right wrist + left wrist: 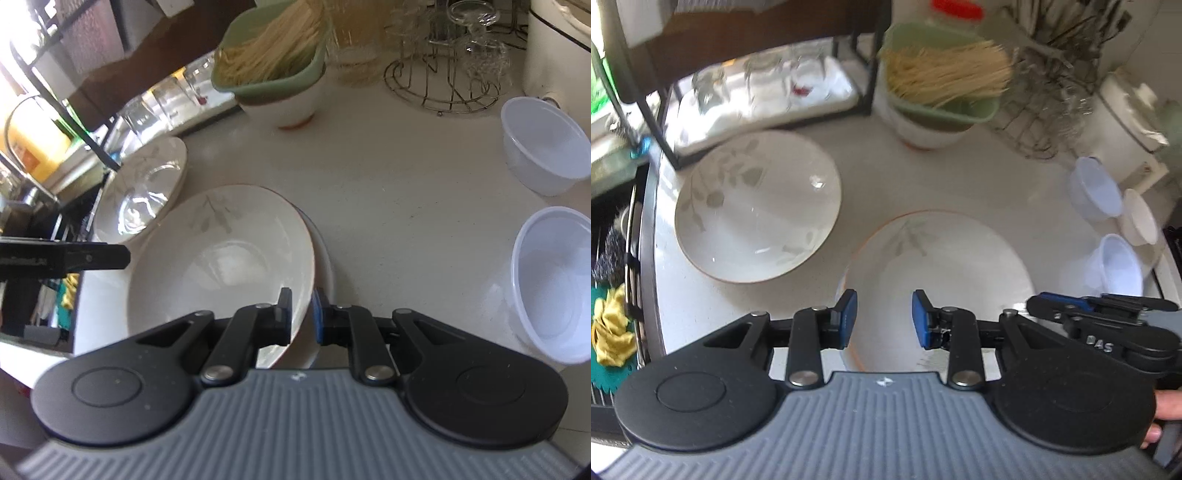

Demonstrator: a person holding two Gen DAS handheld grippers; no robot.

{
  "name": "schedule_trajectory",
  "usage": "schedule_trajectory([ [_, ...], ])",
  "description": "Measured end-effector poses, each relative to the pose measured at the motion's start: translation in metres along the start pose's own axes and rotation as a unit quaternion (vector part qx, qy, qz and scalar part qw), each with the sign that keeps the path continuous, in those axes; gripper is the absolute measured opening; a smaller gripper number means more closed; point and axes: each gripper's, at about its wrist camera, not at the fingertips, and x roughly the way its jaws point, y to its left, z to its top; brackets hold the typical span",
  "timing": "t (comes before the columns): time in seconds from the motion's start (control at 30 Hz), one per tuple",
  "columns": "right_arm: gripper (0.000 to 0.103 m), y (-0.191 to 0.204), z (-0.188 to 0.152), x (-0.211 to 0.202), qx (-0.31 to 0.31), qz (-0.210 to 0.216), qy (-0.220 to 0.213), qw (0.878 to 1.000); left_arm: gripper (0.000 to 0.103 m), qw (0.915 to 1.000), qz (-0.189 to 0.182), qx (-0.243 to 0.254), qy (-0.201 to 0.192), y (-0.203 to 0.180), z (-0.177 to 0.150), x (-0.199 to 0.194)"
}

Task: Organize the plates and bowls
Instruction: 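Lower the leaf plate onto the rose plate and open the left gripper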

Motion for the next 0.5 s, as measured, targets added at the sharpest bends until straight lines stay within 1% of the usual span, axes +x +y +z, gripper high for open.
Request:
schedule_trajectory([
  [0.07,0.015,0.001,0.0,-0.008,0.002,0.004,-0.012,1.0,0.036,0.9998,-0.008,0.001,-0.017,-0.004,0.001,-0.012],
  [0.23,0.015,0.011,0.005,-0.034,-0.007,-0.001,-0.049,0.999,0.036,0.9984,-0.014,-0.018,-0.052,-0.007,0.005,-0.045],
  [0.43,0.015,0.025,0.014,-0.082,-0.017,-0.005,-0.11,0.994,0.036,0.9945,-0.014,-0.013,-0.103,-0.013,0.006,-0.095],
  [0.5,0.015,0.029,0.014,-0.1,-0.02,-0.007,-0.127,0.992,0.036,0.9929,-0.022,-0.019,-0.116,-0.015,0.004,-0.111],
])
